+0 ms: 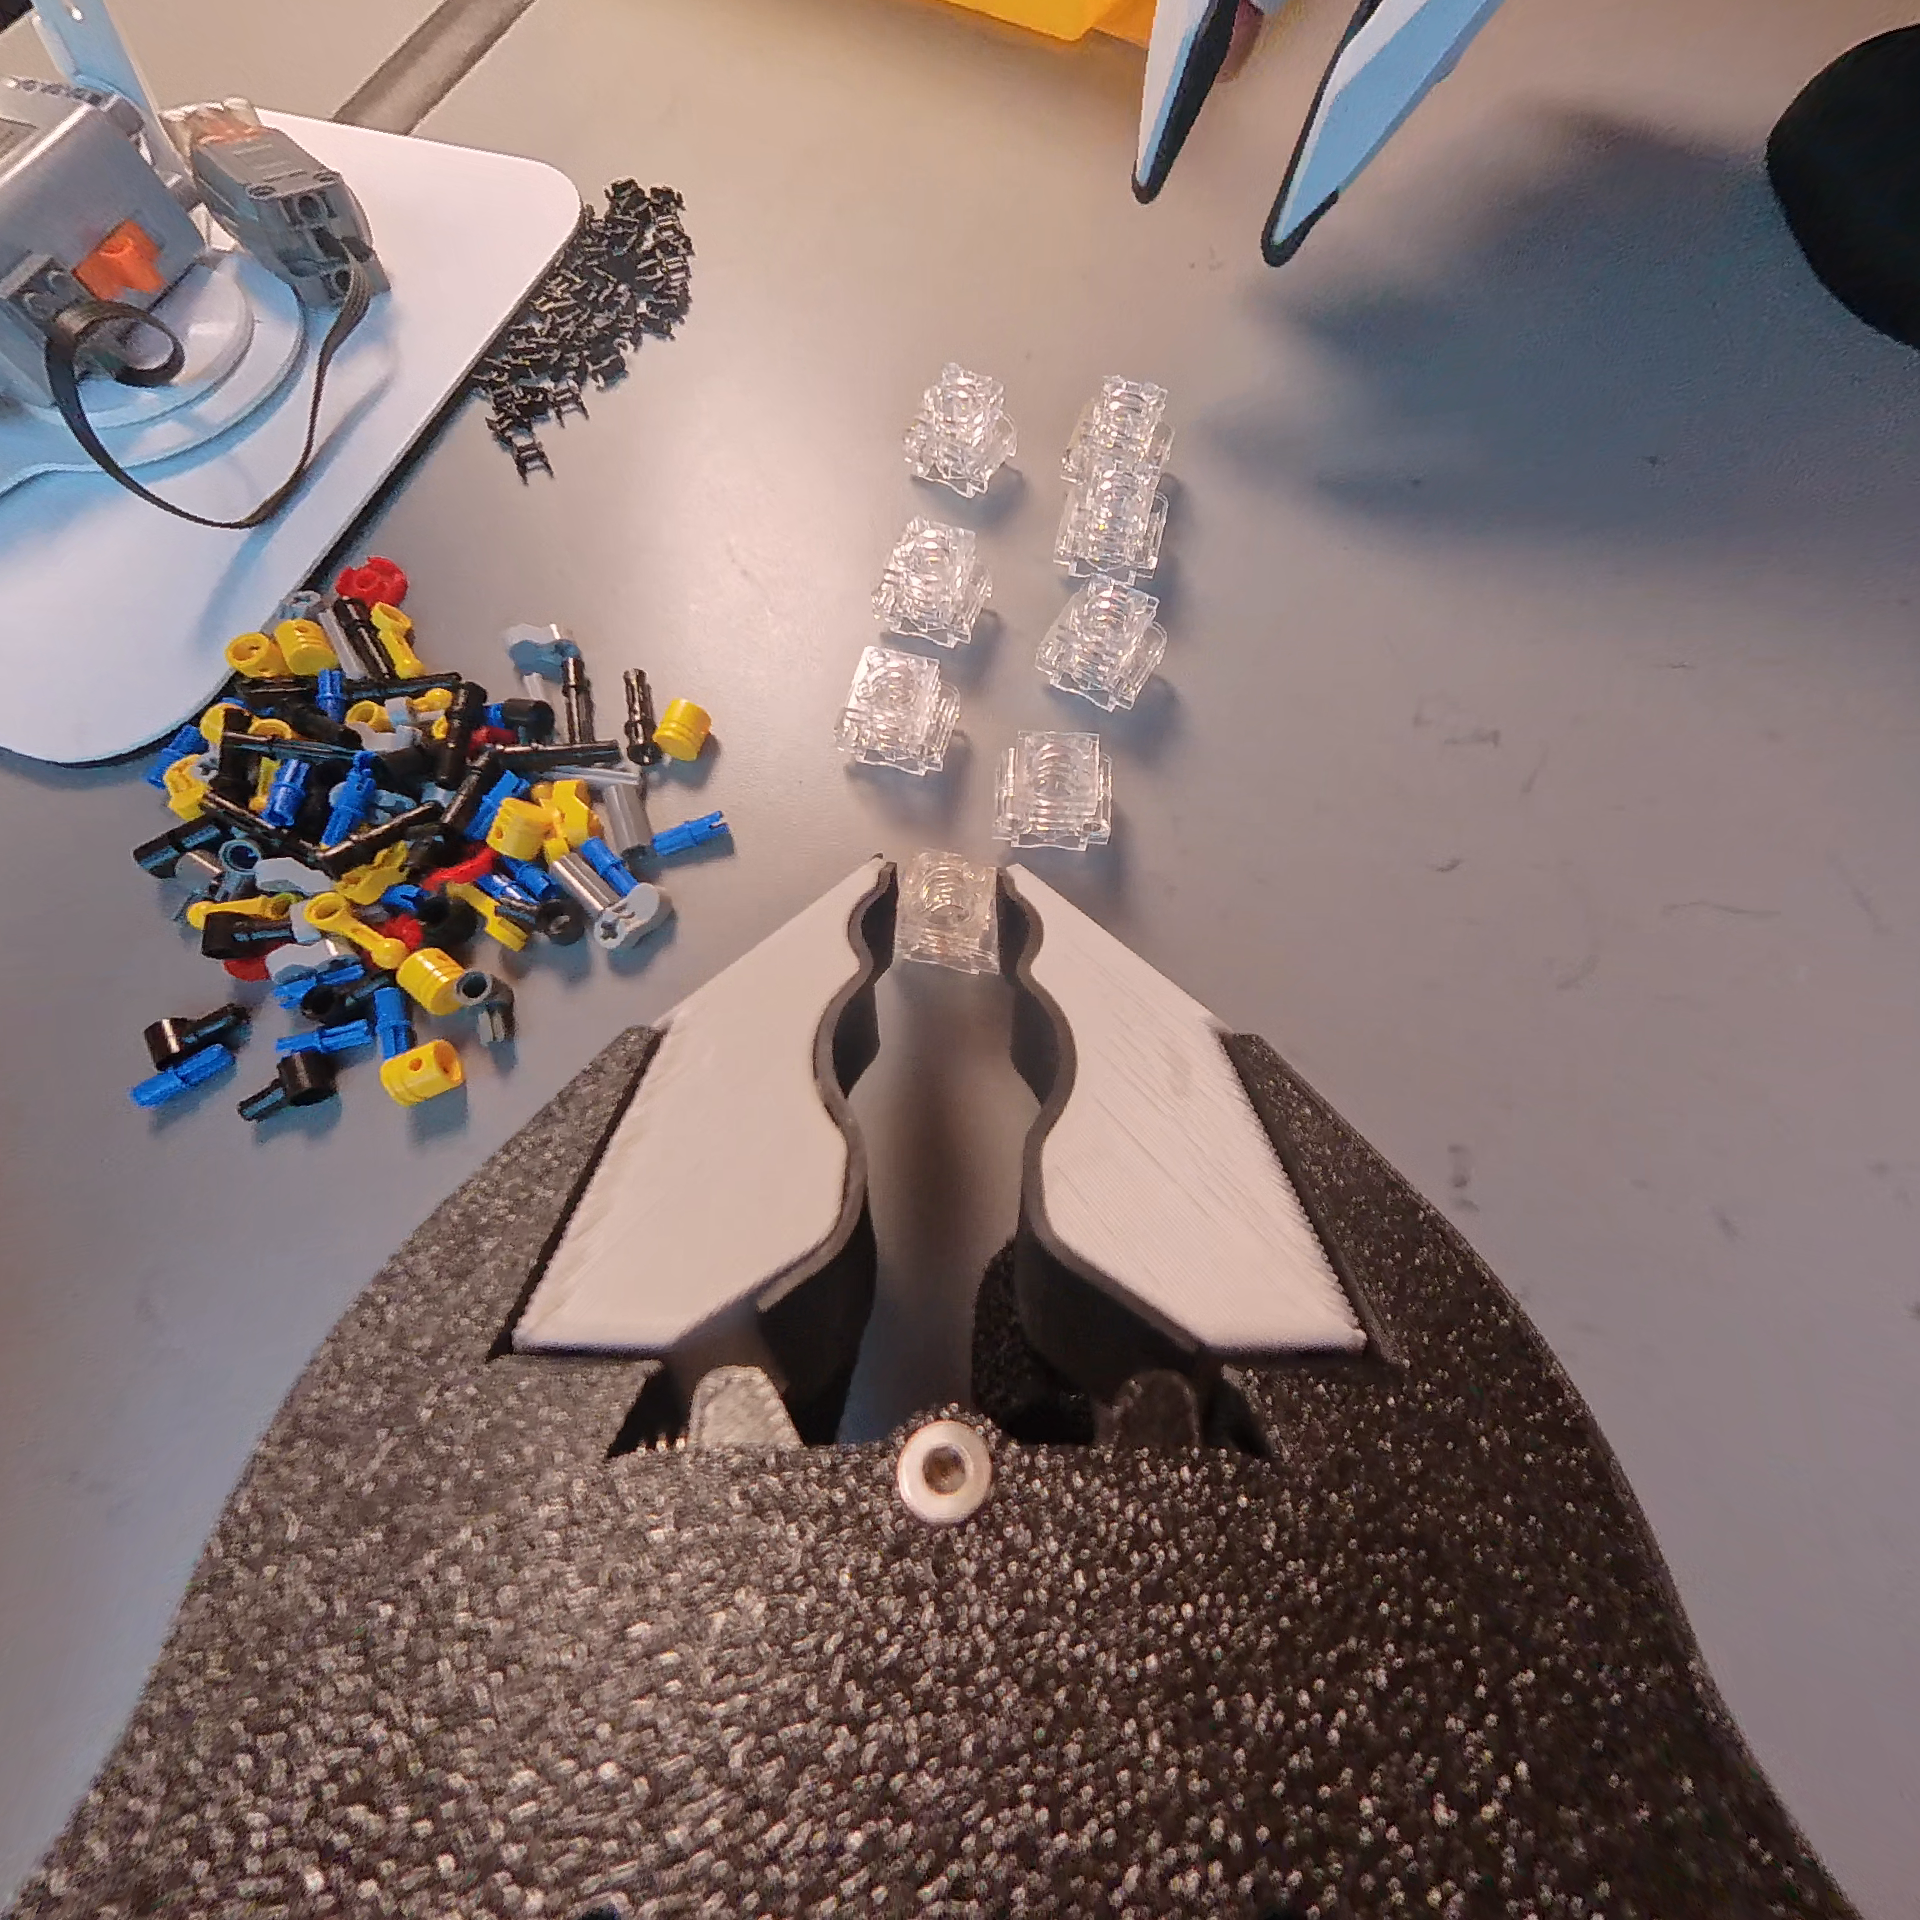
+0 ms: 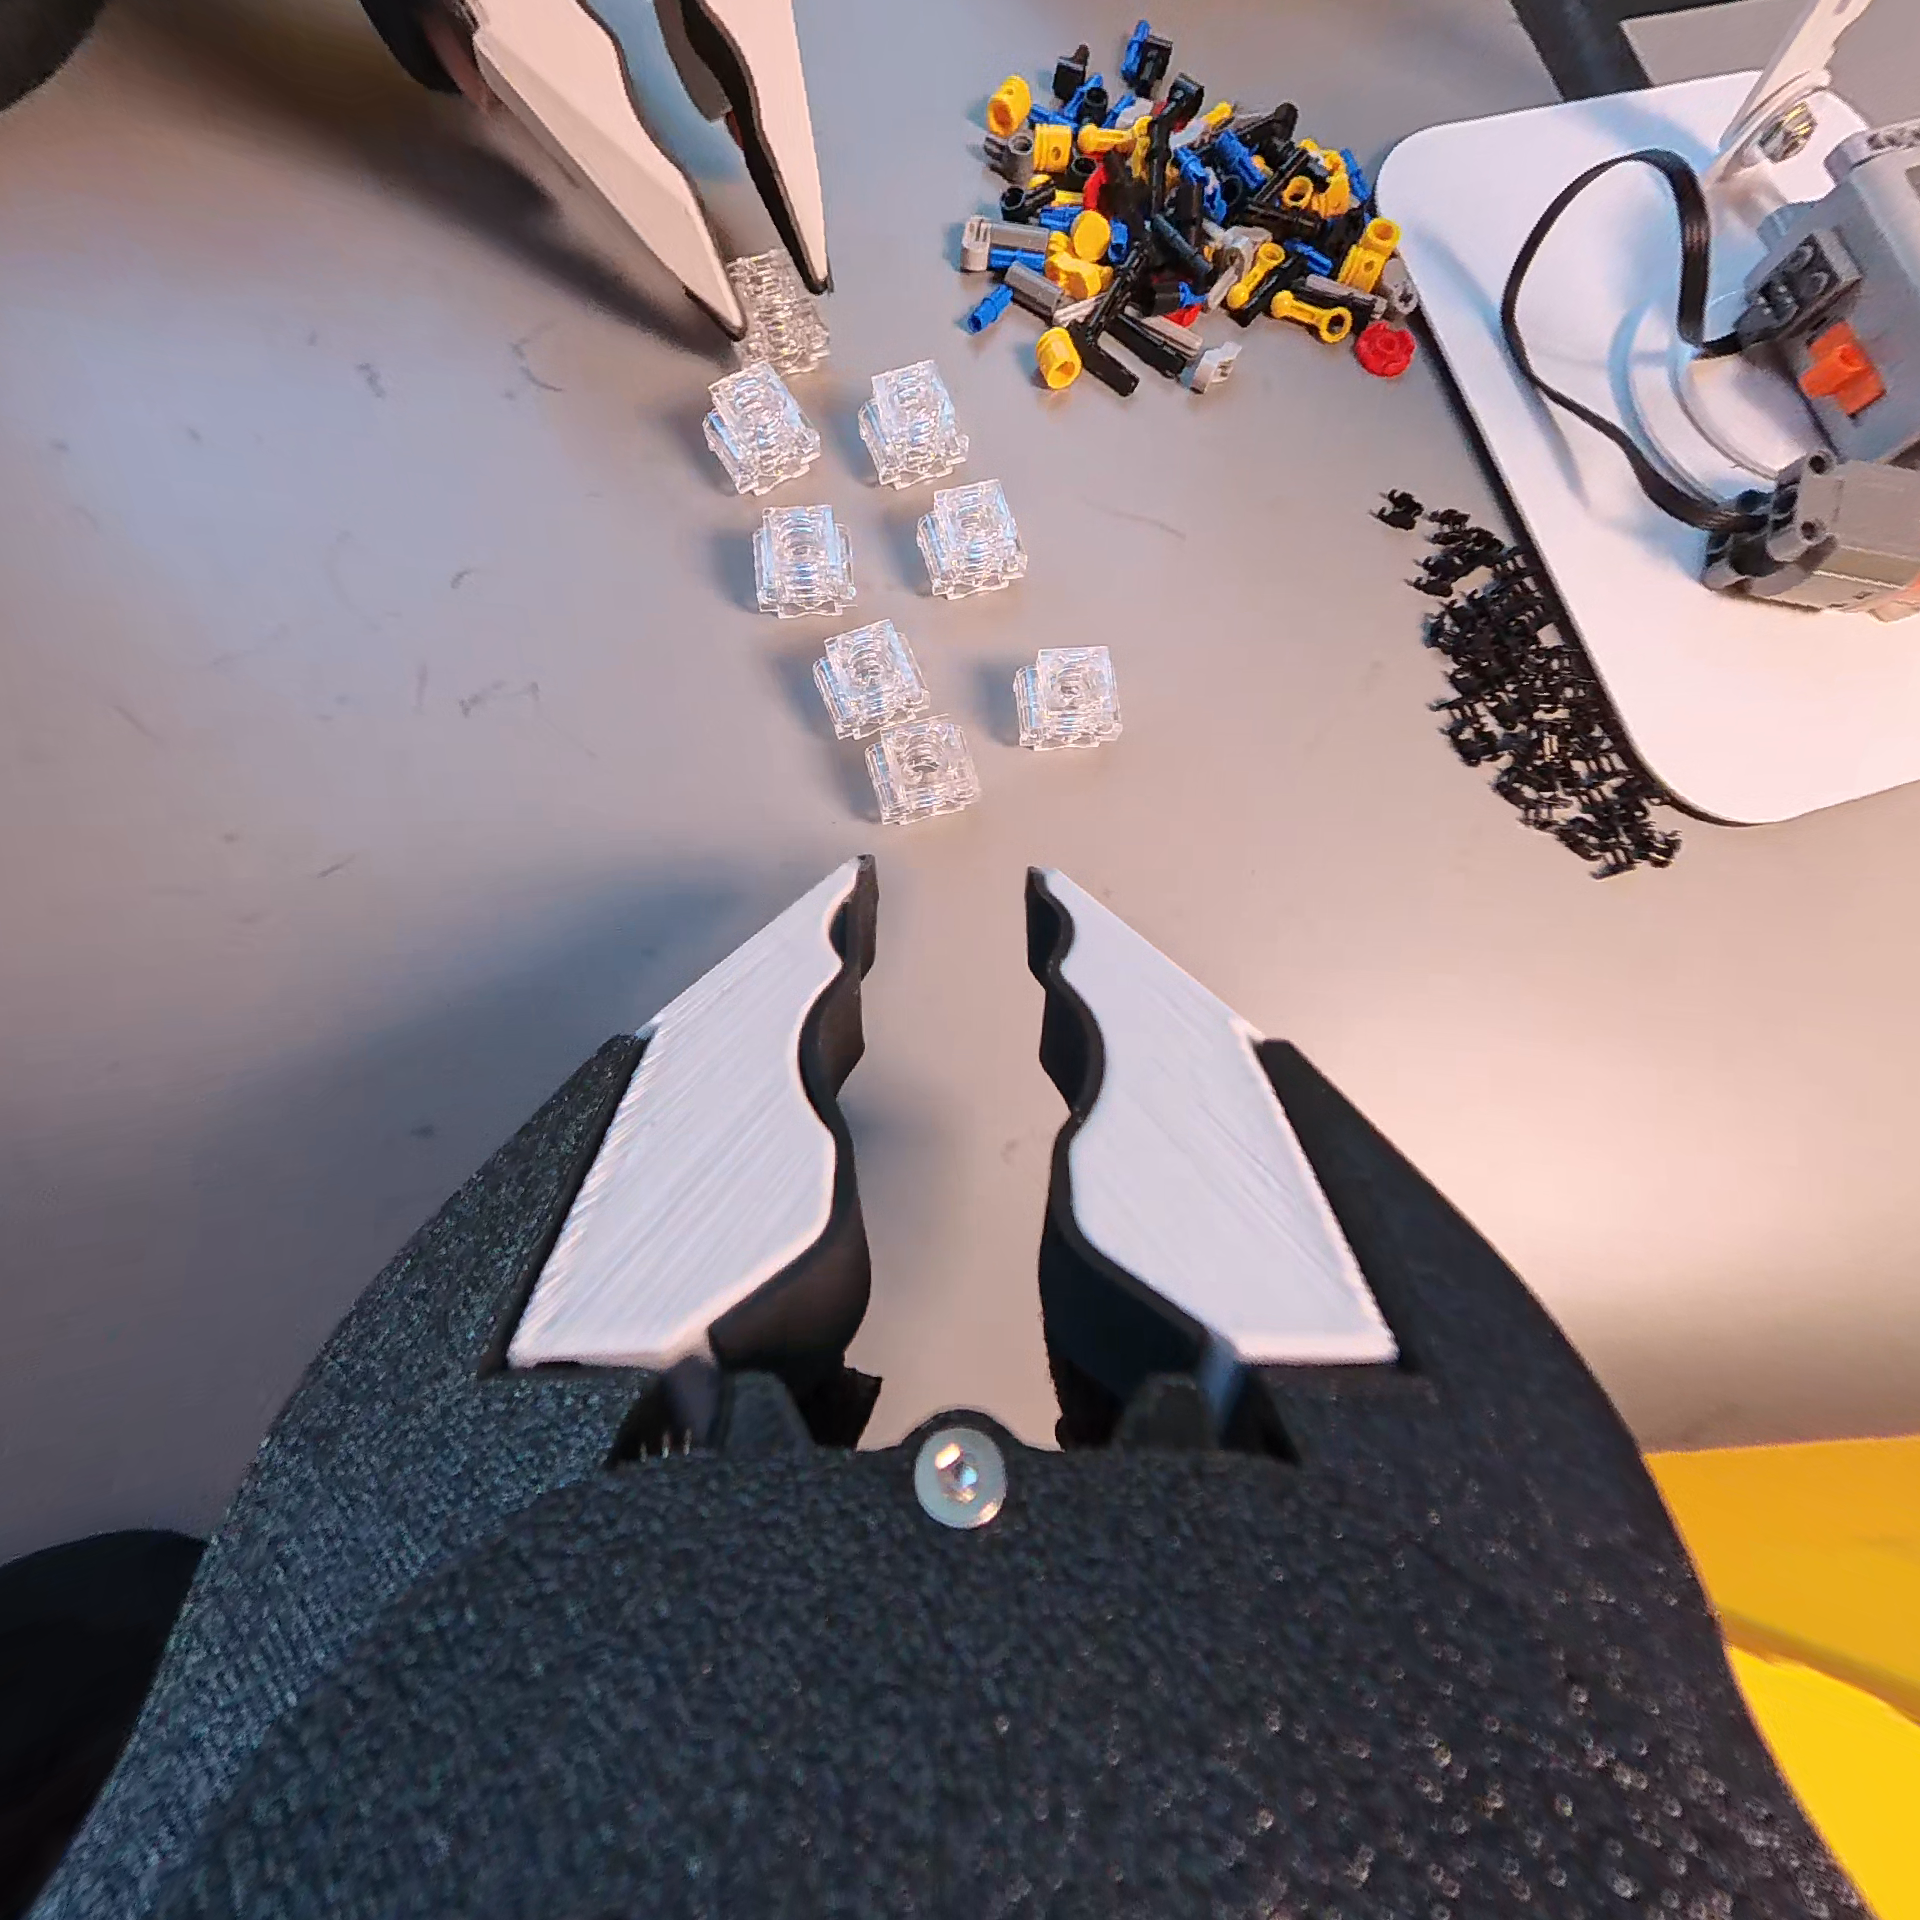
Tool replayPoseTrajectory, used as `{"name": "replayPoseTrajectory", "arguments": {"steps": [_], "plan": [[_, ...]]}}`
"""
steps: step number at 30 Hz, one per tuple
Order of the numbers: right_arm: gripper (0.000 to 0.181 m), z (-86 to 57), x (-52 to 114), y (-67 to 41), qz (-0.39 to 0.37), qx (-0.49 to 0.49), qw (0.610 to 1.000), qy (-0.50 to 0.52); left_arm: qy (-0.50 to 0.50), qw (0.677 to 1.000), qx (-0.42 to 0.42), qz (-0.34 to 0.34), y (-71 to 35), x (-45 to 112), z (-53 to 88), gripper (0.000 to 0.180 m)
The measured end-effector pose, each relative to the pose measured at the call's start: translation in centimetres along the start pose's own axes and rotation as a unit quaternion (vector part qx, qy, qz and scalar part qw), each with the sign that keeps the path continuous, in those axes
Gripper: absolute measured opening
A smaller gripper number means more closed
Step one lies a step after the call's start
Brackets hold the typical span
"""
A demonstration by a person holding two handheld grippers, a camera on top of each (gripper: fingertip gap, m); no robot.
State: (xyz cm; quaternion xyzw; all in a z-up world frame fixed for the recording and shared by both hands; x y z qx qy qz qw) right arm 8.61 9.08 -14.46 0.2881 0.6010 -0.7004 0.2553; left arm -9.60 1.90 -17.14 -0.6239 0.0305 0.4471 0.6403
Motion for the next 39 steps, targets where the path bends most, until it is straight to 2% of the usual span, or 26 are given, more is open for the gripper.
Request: {"name": "replayPoseTrajectory", "arguments": {"steps": [4,8,12,15,18,22,25,27,33,37,39], "plan": [[0.028,-0.9,-1.4,-1.1,-0.044,0.008,0.999,0.025,-0.011,1.000,-0.004,-0.012,-0.2,-0.4,0.3,0.030],[0.028,-2.5,-4.4,-3.2,-0.131,0.021,0.988,0.075,-0.030,0.999,-0.010,-0.032,-0.7,-1.4,0.3,0.036],[0.031,-6.6,-10.8,-4.5,-0.232,0.047,0.952,0.197,-0.085,0.994,-0.027,-0.070,-1.6,-3.4,0.6,0.042],[0.044,-10.7,-15.9,-2.8,-0.243,0.093,0.925,0.278,-0.133,0.985,-0.036,-0.101,-2.6,-4.7,1.3,0.048],[0.053,-14.7,-18.4,0.3,-0.189,0.132,0.921,0.314,-0.158,0.978,-0.050,-0.124,-3.2,-5.2,1.8,0.051],[0.056,-18.8,-17.5,5.3,-0.042,0.153,0.941,0.298,-0.173,0.976,-0.049,-0.119,-3.0,-5.0,2.0,0.052],[0.048,-20.3,-15.8,7.7,0.072,0.152,0.951,0.259,-0.181,0.975,-0.054,-0.120,-2.9,-4.7,2.1,0.051],[0.040,-20.8,-14.9,7.9,0.119,0.142,0.951,0.246,-0.185,0.974,-0.058,-0.118,-2.7,-4.5,2.3,0.051],[0.031,-21.9,-10.4,7.5,0.194,0.120,0.955,0.192,-0.189,0.974,-0.065,-0.111,-2.3,-4.1,2.4,0.051],[0.026,-22.5,-8.1,8.0,0.205,0.144,0.955,0.157,-0.186,0.973,-0.072,-0.114,-2.3,-4.3,2.4,0.051],[0.006,-22.2,-7.8,8.0,0.201,0.156,0.957,0.135,-0.185,0.973,-0.075,-0.118,-2.3,-4.4,2.4,0.051]]}}
Point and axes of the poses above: each gripper's, where its closed fingertips meet, x out along the fingers, y out of its underside, z = x × y across the jaws, the point moved 3 cm from there along -x, back along the fingers, and after that the axes turned 14 degrees about x, right-handed, at the moved point
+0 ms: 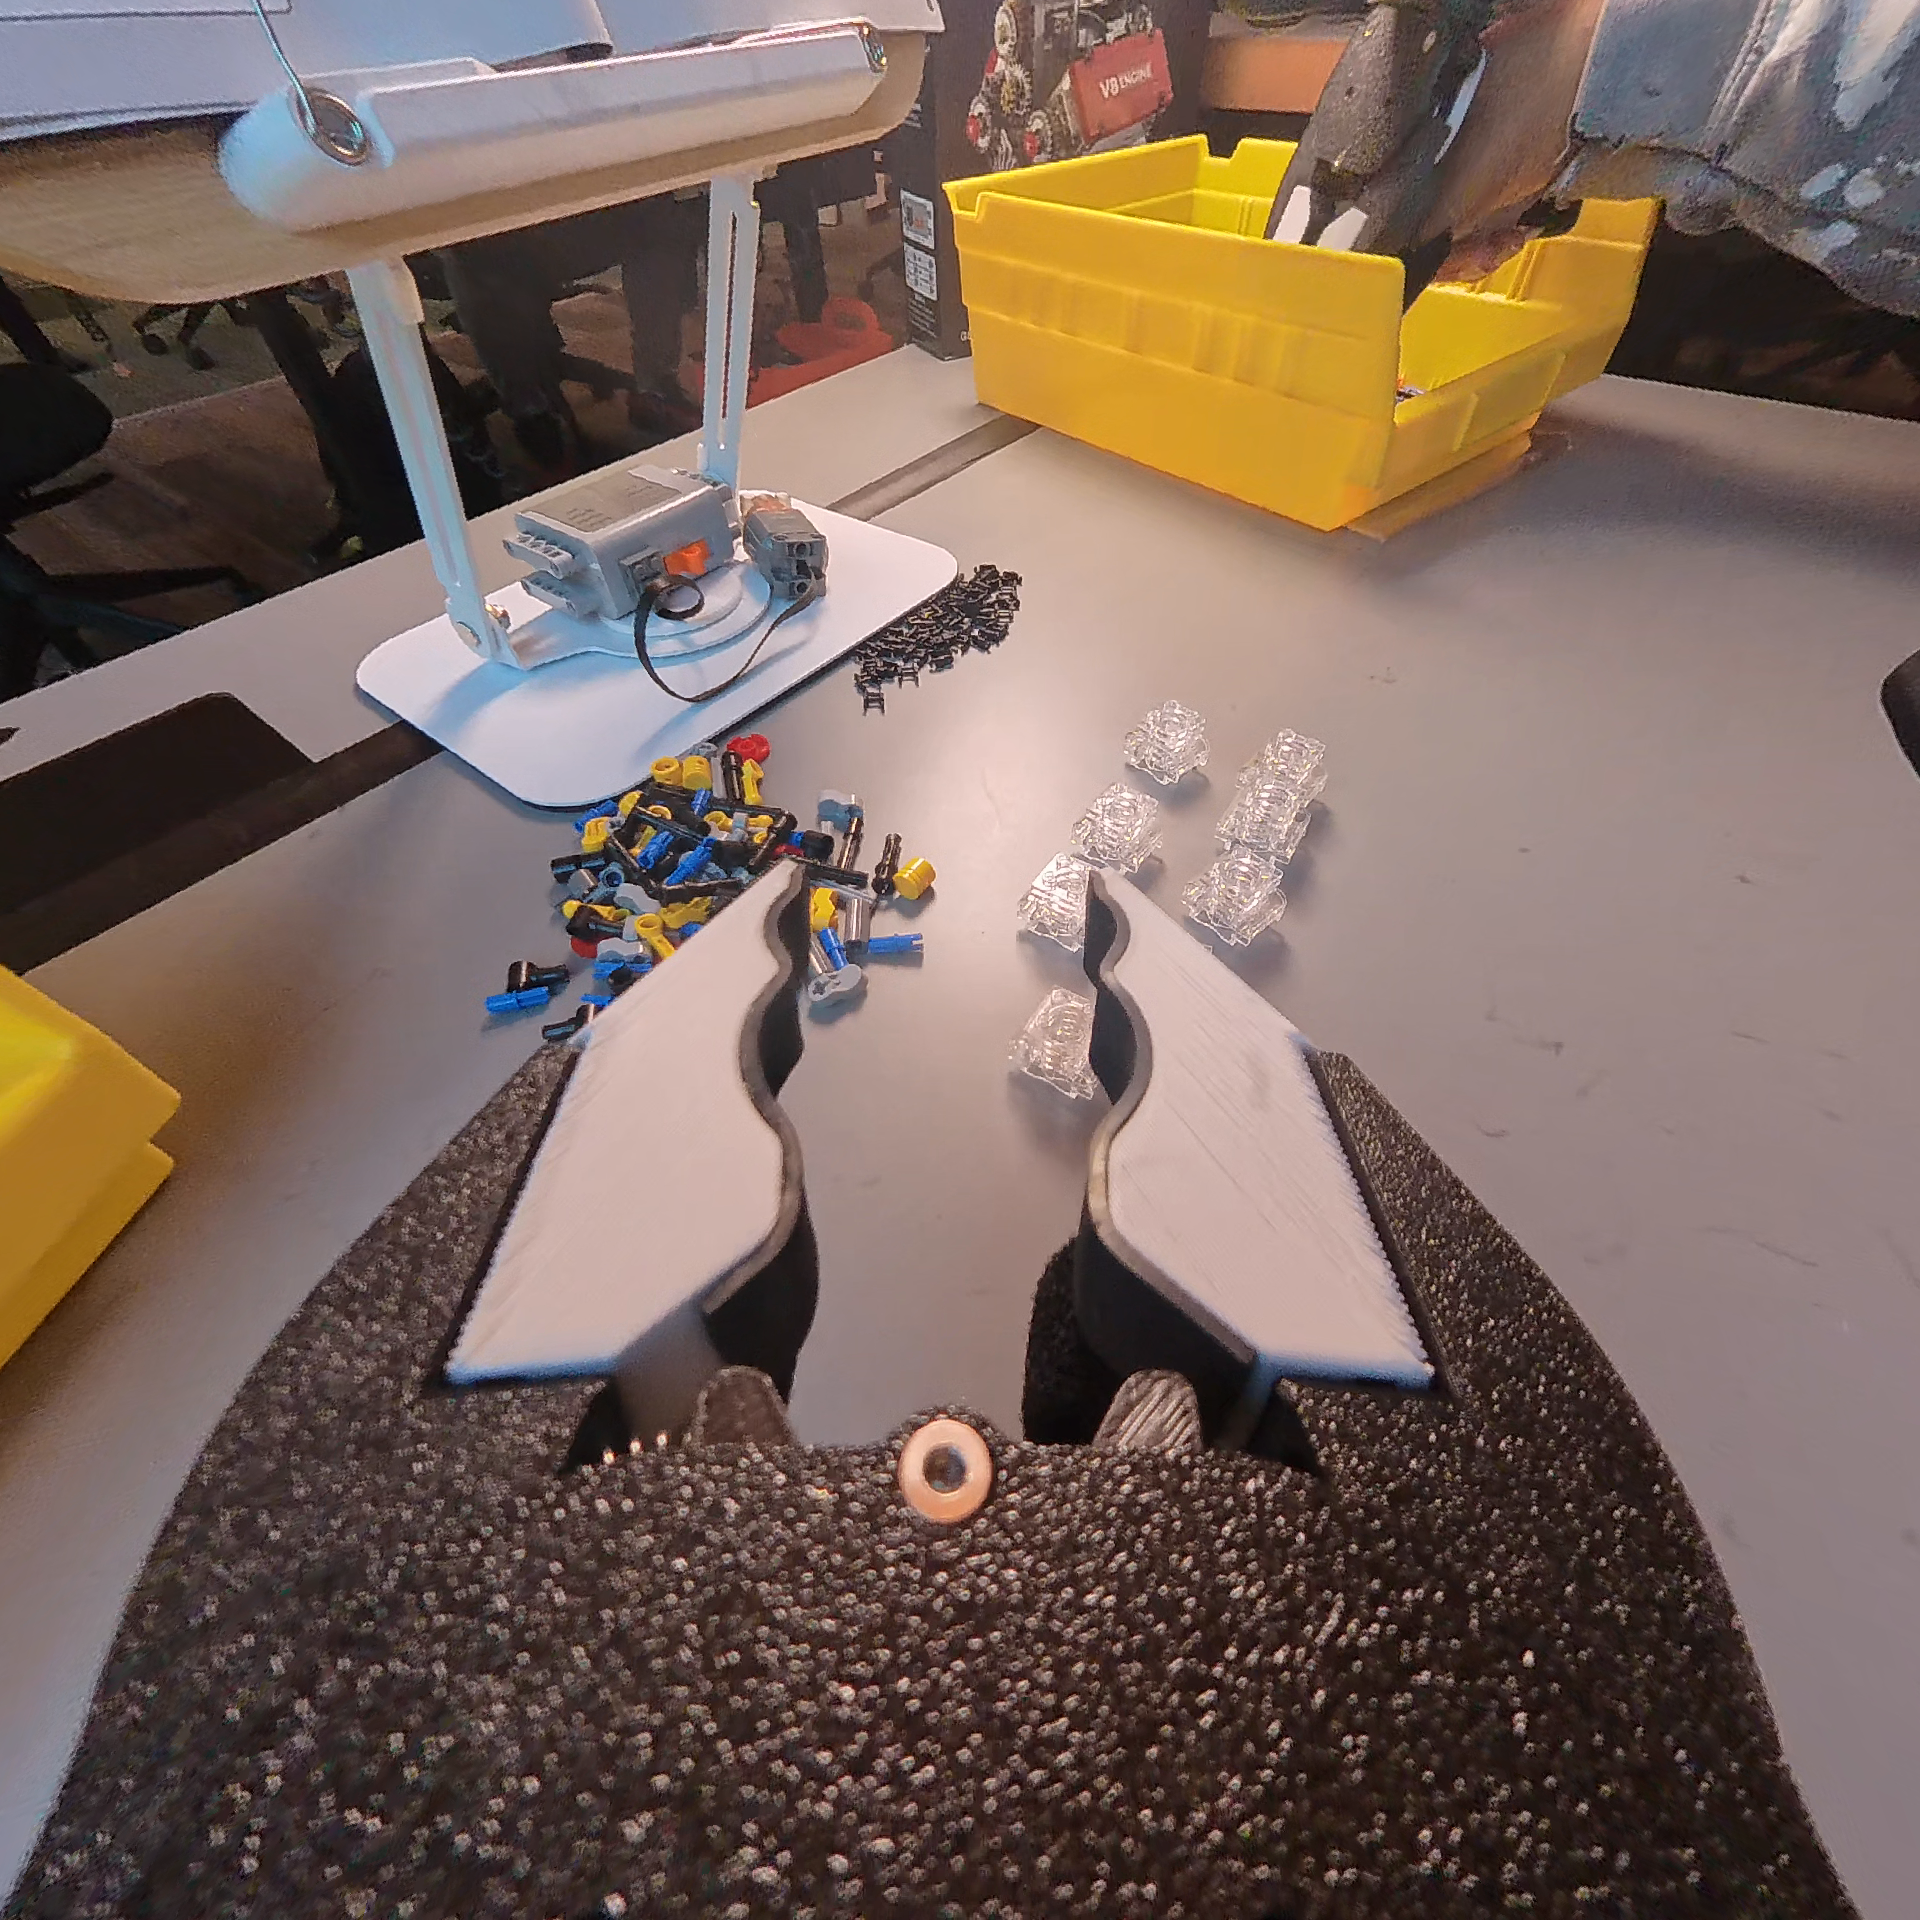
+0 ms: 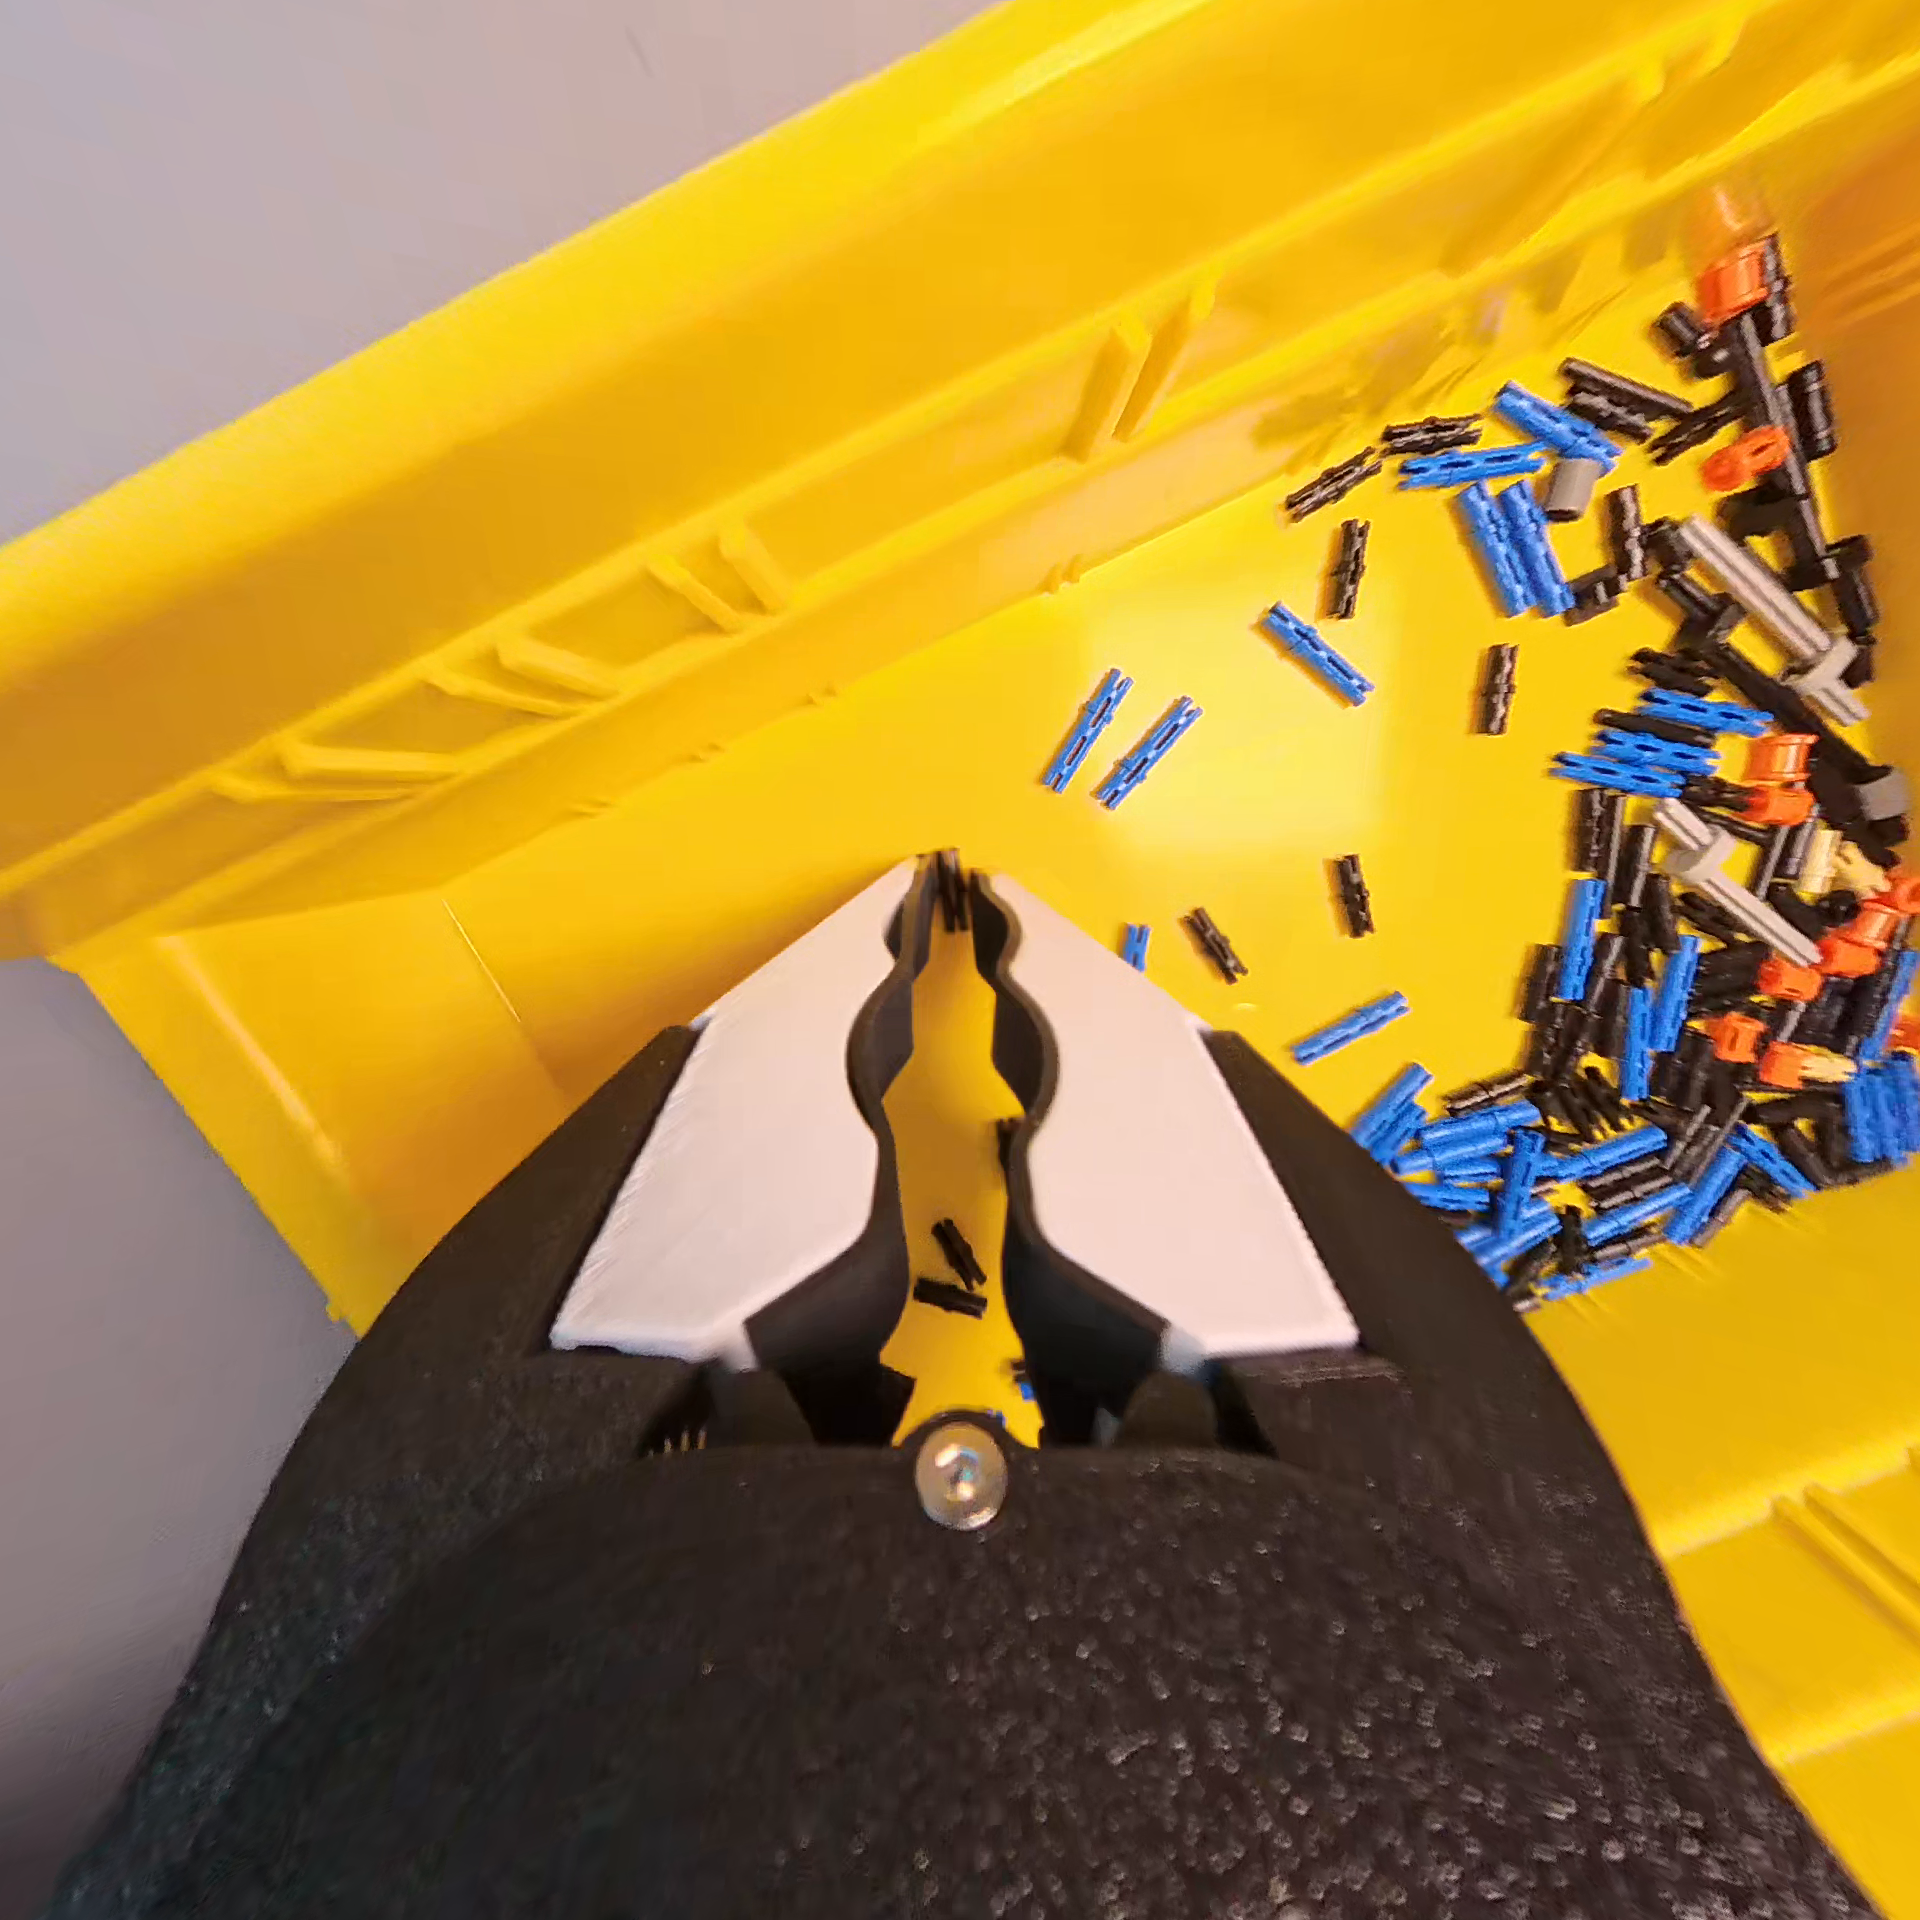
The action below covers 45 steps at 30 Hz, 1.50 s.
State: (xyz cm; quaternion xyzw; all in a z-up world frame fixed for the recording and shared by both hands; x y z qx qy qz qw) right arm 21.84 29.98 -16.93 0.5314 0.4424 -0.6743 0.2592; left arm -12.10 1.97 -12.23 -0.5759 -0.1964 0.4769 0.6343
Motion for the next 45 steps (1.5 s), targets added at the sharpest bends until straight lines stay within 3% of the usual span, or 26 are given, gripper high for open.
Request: {"name": "replayPoseTrajectory", "arguments": {"steps": [4,9,11,14,17,29,33,36,38,40,45], "plan": [[0.005,0.0,-0.6,-0.1,-0.007,-0.007,1.000,0.011,0.003,1.000,-0.005,-0.006,-0.1,0.0,-0.1,0.051],[0.004,7.8,-8.8,-2.9,-0.197,-0.057,0.979,-0.014,0.005,1.000,0.002,-0.010,-0.6,-0.2,-0.4,0.051],[0.004,13.1,-9.6,-1.9,-0.196,-0.117,0.973,-0.028,0.010,1.000,-0.002,-0.010,-0.6,-0.1,-0.5,0.051],[0.005,16.9,-8.6,-0.2,-0.161,-0.179,0.969,0.053,0.019,1.000,-0.007,-0.009,-0.6,0.1,-0.7,0.051],[0.005,22.9,-6.4,0.7,-0.174,-0.171,0.968,-0.065,0.023,1.000,-0.003,-0.013,-0.8,-0.1,-1.1,0.050],[0.013,28.5,1.4,1.8,-0.123,-0.178,0.967,-0.132,0.064,0.998,0.023,0.000,-1.5,-0.2,-3.9,0.051],[0.019,26.3,-2.8,0.7,-0.211,-0.129,0.961,-0.125,0.071,0.997,0.022,0.008,-1.0,-0.9,-4.7,0.051],[0.019,19.1,-9.4,0.0,-0.275,-0.058,0.958,-0.049,0.068,0.998,0.016,0.008,-0.7,-1.6,-4.8,0.051],[0.019,13.1,-11.7,0.9,-0.237,-0.037,0.970,0.037,0.068,0.998,0.010,0.007,-0.6,-1.8,-4.7,0.051],[0.020,7.7,-11.4,2.4,-0.147,-0.023,0.985,0.089,0.071,0.997,0.005,0.005,-0.7,-1.7,-4.7,0.051],[0.020,1.5,-5.6,4.8,0.034,-0.003,0.994,0.105,0.089,0.996,0.020,0.007,-1.0,-1.3,-6.0,0.051]]}}
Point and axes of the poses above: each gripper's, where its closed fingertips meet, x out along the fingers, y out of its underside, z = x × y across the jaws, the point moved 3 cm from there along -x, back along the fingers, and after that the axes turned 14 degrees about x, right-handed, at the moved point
